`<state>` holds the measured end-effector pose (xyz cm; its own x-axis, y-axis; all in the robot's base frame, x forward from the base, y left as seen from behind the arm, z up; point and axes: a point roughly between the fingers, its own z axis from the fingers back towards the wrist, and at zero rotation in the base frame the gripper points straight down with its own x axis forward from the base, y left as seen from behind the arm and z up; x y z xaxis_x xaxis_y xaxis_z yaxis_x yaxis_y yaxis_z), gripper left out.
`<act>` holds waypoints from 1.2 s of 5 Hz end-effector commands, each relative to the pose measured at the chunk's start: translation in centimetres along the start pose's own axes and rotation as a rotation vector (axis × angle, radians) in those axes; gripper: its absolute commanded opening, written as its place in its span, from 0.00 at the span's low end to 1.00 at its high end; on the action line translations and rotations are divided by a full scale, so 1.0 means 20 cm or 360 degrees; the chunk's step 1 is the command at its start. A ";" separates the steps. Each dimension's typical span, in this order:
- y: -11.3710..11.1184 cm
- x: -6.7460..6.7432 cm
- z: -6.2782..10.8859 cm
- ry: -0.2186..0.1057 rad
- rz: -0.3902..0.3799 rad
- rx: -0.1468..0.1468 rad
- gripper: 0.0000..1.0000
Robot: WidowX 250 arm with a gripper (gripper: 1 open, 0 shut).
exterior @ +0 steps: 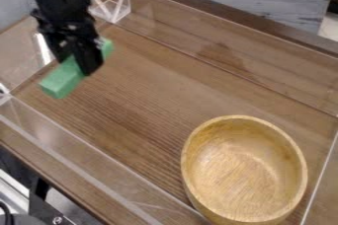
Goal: Remove the green block from inside the brown bowl and put it on the table
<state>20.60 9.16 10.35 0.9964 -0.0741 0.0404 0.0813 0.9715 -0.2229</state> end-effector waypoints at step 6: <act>-0.05 0.12 -0.24 -0.0009 -0.0068 0.0102 0.00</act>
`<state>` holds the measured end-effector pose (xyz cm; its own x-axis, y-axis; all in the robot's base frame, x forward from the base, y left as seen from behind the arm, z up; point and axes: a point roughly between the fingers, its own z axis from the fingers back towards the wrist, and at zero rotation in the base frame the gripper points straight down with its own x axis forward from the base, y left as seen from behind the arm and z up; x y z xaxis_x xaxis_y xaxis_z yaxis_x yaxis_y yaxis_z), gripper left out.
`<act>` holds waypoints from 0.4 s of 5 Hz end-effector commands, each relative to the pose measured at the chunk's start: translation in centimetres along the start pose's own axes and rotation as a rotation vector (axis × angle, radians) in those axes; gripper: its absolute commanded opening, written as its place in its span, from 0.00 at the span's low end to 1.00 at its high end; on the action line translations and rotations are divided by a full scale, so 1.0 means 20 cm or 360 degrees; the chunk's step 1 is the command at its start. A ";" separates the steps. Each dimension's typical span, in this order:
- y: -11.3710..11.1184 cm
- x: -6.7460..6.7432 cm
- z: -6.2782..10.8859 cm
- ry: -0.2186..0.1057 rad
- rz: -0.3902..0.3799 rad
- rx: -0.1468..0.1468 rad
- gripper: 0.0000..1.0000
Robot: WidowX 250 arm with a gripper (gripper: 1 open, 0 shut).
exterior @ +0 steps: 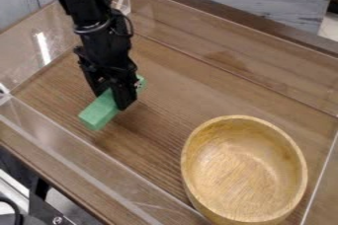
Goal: Remove the green block from inside the brown bowl and put it on the table
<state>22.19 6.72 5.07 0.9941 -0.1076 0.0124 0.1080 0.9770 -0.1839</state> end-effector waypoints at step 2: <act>0.01 0.06 0.03 -0.0039 -0.0001 0.0017 0.00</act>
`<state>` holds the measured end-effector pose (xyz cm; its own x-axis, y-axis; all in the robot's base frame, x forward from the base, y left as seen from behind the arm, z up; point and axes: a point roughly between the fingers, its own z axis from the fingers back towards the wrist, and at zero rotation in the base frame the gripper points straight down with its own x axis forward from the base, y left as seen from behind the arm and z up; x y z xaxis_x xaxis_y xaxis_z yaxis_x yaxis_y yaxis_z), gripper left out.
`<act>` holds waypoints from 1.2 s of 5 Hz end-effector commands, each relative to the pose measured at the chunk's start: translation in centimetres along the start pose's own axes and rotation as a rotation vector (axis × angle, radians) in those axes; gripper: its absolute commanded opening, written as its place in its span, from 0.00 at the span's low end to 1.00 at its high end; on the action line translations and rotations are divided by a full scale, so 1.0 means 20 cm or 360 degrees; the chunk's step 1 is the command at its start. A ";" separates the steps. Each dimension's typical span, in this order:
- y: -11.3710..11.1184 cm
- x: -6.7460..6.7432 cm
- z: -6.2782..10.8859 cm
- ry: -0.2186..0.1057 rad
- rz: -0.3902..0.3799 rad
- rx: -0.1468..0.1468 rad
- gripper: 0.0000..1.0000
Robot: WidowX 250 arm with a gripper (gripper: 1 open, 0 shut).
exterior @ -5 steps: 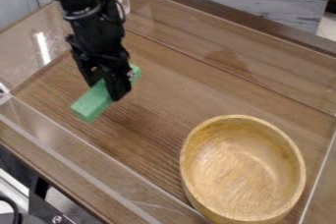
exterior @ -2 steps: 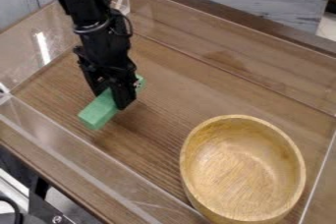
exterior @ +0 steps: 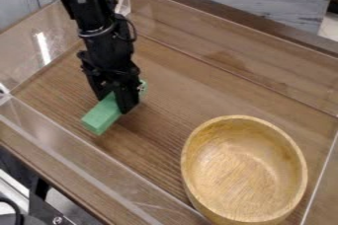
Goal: Remove the green block from inside the brown bowl and put it on the table
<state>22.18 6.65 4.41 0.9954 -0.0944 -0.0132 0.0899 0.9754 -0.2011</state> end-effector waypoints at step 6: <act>-0.01 0.09 0.06 0.0062 0.0022 -0.0037 0.00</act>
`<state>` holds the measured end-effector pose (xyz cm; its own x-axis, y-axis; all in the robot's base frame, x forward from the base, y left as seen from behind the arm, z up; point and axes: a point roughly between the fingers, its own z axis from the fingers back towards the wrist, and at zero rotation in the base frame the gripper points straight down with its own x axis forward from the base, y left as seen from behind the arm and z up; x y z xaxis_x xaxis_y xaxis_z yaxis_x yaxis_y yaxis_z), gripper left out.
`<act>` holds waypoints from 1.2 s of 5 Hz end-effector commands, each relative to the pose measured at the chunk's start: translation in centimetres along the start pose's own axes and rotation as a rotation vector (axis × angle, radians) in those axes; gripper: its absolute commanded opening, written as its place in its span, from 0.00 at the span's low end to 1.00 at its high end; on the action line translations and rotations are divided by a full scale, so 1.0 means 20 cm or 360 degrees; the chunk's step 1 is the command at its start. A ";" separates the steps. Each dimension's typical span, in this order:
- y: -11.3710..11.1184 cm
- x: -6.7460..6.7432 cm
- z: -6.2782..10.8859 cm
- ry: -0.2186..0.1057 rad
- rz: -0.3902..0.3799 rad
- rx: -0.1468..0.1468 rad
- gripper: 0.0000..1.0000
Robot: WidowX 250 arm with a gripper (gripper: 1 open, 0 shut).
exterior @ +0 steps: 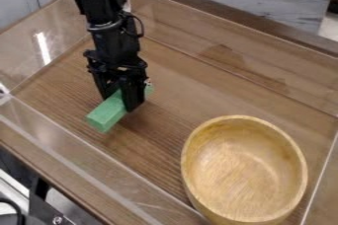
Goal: Remove the green block from inside the brown bowl and put it on the table
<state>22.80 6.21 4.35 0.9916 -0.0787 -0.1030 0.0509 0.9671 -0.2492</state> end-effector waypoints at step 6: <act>0.00 0.10 0.08 -0.0008 -0.0011 -0.0011 0.00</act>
<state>23.82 6.25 4.47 0.9861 -0.0776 -0.1467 0.0343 0.9602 -0.2772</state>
